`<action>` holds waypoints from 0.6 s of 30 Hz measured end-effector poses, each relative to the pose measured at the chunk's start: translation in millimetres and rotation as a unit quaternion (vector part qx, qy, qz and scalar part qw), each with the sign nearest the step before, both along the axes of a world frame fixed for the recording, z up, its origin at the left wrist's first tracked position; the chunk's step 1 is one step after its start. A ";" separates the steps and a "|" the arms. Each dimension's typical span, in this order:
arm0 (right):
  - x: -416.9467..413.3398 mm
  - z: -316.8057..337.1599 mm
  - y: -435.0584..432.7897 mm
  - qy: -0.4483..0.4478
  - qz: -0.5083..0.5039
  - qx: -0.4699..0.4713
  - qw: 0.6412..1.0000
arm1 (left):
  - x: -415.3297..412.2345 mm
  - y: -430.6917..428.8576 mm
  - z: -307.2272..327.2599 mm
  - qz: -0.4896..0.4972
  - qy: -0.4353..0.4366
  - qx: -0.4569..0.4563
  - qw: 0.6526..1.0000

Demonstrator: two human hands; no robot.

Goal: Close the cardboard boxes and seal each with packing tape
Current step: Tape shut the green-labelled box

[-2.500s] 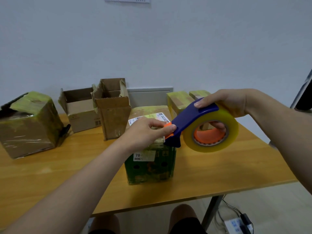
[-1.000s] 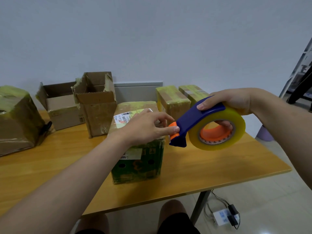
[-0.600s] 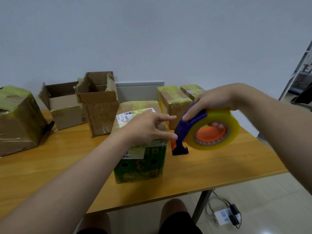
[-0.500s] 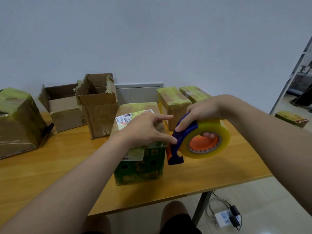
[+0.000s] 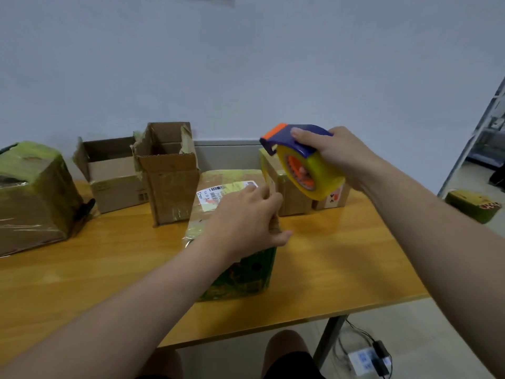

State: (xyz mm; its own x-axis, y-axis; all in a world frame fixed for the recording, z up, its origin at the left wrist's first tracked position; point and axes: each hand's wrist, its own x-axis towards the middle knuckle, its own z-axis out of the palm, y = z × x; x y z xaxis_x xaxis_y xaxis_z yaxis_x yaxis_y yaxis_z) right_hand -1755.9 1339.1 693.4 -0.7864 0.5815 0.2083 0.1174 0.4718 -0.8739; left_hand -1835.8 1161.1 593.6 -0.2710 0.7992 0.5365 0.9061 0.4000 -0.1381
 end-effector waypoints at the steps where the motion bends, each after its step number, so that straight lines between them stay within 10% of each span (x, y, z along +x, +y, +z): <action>1: -3.0 -4.0 -12.3 0.035 0.013 -0.044 0.998 | 0.9 -1.4 -5.0 0.003 0.035 0.008 0.999; 5: -26.1 -23.0 -50.7 0.168 0.013 -0.147 0.975 | 4.4 -9.2 -18.2 0.003 0.077 0.029 0.997; 11: -52.9 -40.6 -84.7 0.270 0.000 -0.194 0.943 | -11.9 -37.0 4.8 -0.070 -0.154 -0.008 0.986; 18: -64.1 -70.9 -96.6 0.289 0.012 -0.199 0.937 | -27.3 -48.7 -9.4 -0.130 -0.074 0.048 0.988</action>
